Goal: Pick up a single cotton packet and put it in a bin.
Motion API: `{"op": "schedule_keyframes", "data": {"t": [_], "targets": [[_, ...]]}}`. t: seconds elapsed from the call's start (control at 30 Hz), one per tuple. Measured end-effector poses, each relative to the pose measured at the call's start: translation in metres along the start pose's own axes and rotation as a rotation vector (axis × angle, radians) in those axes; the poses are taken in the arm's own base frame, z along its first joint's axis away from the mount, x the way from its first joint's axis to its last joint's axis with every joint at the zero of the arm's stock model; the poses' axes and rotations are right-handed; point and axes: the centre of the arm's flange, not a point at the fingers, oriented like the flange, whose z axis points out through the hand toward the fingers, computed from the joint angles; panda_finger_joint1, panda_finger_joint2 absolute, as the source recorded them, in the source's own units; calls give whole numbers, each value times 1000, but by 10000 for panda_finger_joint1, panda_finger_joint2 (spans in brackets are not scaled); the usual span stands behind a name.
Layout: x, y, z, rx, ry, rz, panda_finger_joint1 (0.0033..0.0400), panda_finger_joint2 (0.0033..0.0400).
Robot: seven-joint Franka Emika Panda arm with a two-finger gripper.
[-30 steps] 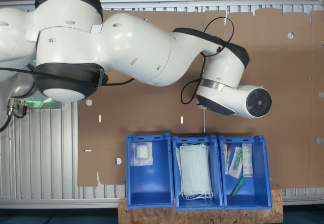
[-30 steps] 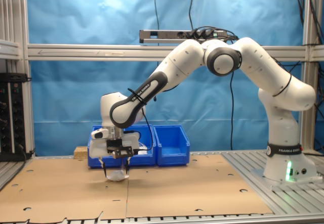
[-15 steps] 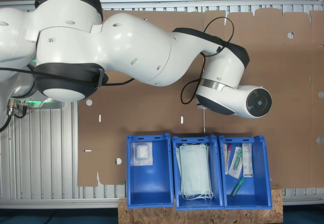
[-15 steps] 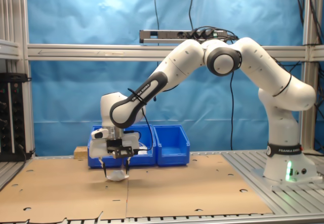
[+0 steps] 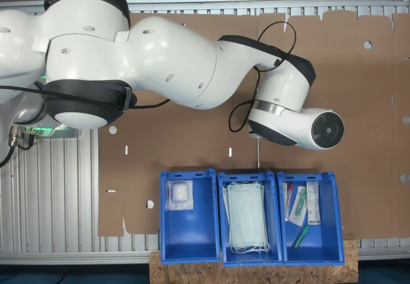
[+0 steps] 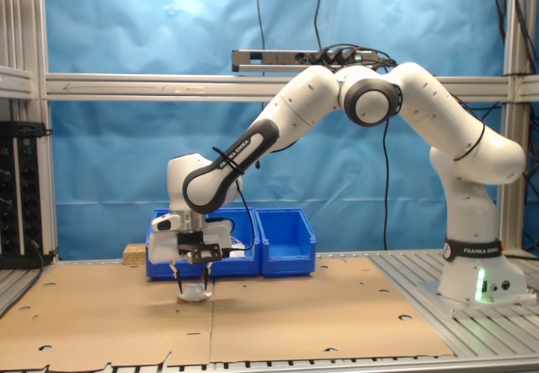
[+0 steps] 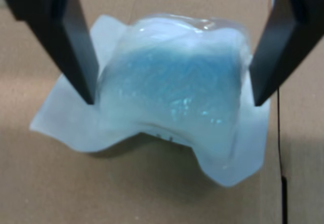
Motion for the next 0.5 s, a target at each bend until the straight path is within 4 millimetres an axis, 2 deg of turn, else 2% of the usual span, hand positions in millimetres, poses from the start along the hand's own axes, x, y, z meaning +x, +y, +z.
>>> {"op": "schedule_keyframes", "data": {"t": [0.03,0.2,0.23,0.43,0.47,0.5], "targets": [[0,0,0,0,0,0,286,286],[0,0,0,0,0,0,286,286],[0,0,0,0,0,0,199,199],[0,0,0,0,0,0,199,199],[0,0,0,0,0,0,109,109],[0,0,0,0,0,0,109,109]]}}
